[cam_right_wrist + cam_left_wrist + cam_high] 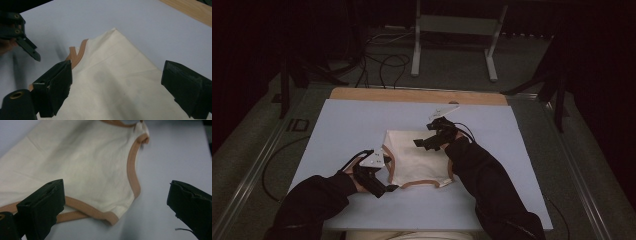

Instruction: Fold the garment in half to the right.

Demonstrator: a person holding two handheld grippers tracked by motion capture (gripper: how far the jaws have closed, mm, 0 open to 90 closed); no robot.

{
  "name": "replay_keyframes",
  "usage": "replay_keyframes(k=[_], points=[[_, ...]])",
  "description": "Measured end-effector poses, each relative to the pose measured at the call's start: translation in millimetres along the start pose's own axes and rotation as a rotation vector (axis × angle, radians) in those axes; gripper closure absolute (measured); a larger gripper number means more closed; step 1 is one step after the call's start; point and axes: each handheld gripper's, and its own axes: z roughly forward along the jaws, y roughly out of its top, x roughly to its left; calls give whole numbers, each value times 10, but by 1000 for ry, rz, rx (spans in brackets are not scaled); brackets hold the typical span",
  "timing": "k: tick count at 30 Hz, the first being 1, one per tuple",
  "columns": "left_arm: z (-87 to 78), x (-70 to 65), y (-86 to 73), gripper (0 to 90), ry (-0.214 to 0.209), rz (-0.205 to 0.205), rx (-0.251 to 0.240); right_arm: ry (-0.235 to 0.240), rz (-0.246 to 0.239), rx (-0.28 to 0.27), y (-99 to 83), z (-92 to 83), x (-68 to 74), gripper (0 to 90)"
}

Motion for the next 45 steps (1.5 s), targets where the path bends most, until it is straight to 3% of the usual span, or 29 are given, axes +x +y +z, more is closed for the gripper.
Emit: replay_keyframes(k=[12,18,24,29,36,45], points=[[187,0,-103,133,31,51,101,33,-19,19,16,179,85,99],[232,-14,-127,189,10,67,127,45,-24,34,27,280,120,99],[284,-12,-120,234,14,89,142,54,-29,47,39,348,150,100],[298,34,-92,342,15,93,139,59,-32,48,63,384,164,100],[332,50,-68,581,1,106,126,65,-43,57,90,434,194,101],[352,55,-31,785,-3,112,139,72,-65,67,136,505,224,102]])
